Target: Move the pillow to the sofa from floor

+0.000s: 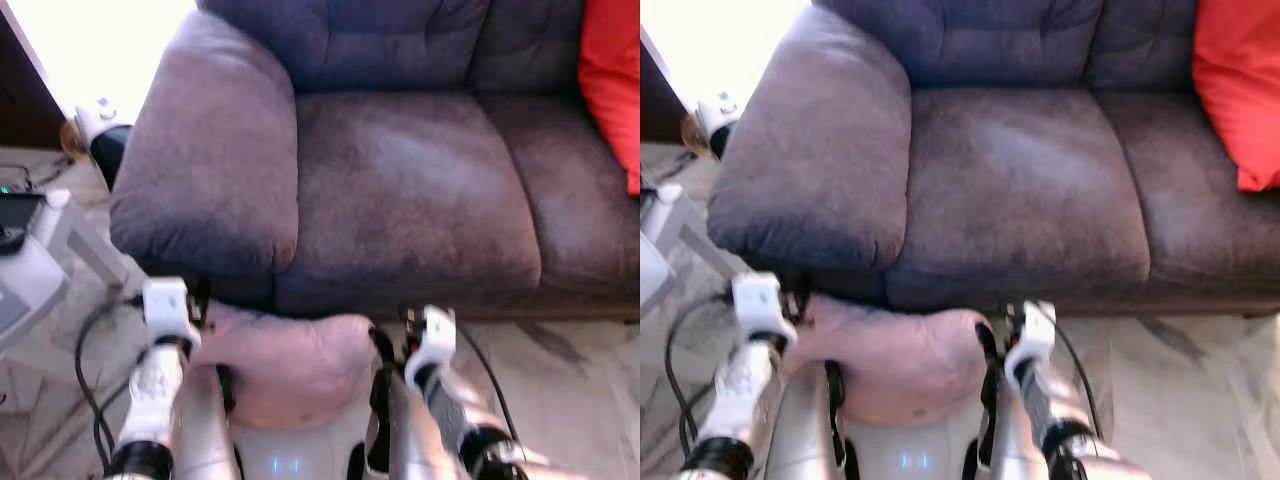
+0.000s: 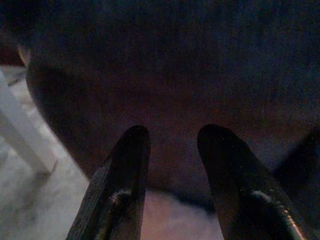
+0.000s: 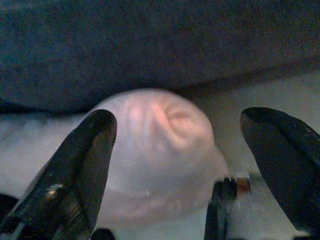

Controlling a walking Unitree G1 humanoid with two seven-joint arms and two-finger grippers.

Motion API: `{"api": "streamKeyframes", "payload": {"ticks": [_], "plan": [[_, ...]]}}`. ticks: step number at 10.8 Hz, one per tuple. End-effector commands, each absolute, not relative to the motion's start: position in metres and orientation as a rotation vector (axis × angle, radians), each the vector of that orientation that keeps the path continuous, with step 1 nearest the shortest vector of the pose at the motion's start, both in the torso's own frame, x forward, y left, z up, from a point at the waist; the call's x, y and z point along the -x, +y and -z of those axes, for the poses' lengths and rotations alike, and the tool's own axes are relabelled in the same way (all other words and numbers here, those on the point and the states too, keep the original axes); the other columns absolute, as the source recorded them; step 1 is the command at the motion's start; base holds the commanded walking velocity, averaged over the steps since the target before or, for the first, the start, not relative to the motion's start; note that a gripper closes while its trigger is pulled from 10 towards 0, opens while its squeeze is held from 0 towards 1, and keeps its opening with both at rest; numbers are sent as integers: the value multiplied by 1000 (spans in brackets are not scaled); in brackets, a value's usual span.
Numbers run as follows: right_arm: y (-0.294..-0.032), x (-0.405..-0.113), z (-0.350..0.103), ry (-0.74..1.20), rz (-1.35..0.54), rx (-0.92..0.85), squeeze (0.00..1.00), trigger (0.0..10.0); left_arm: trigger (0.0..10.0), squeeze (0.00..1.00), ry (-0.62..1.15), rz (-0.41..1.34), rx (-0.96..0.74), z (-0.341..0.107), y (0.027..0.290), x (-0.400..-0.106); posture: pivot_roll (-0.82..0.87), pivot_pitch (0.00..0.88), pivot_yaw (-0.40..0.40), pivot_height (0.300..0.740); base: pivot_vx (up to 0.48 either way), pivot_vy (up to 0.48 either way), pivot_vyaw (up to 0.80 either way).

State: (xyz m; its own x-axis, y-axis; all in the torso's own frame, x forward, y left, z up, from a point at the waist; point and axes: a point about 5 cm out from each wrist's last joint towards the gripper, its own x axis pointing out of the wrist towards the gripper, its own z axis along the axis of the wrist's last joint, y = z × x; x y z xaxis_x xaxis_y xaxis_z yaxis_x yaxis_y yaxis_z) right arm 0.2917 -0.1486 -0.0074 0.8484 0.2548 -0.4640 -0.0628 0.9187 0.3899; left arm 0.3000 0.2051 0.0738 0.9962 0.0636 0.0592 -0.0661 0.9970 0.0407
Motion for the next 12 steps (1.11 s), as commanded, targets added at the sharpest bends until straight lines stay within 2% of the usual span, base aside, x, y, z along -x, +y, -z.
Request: {"api": "streamKeyframes", "payload": {"ticks": [1, 4, 8, 12], "plan": [[-151, -291, 8, 532, -164, -357, 0, 10000, 10000, 0, -58, -65, -50, -77, 206, -298, 157, 280, -113, 530, 0, 0, 0], [-143, -304, -4, 519, -222, -305, 0, 10000, 10000, 0, -143, -55, -112, -112, 218, -289, 192, 336, -122, 530, 0, 0, 0], [-127, -314, -14, 496, -279, -287, 0, 10000, 10000, 0, -201, -16, -95, -146, 207, -277, 225, 377, -125, 530, 0, 0, 0], [-120, -310, -10, 505, -263, -249, 0, 10000, 10000, 0, -203, -1, -97, -170, 208, -267, 261, 394, -122, 530, 0, 0, 0]]}}
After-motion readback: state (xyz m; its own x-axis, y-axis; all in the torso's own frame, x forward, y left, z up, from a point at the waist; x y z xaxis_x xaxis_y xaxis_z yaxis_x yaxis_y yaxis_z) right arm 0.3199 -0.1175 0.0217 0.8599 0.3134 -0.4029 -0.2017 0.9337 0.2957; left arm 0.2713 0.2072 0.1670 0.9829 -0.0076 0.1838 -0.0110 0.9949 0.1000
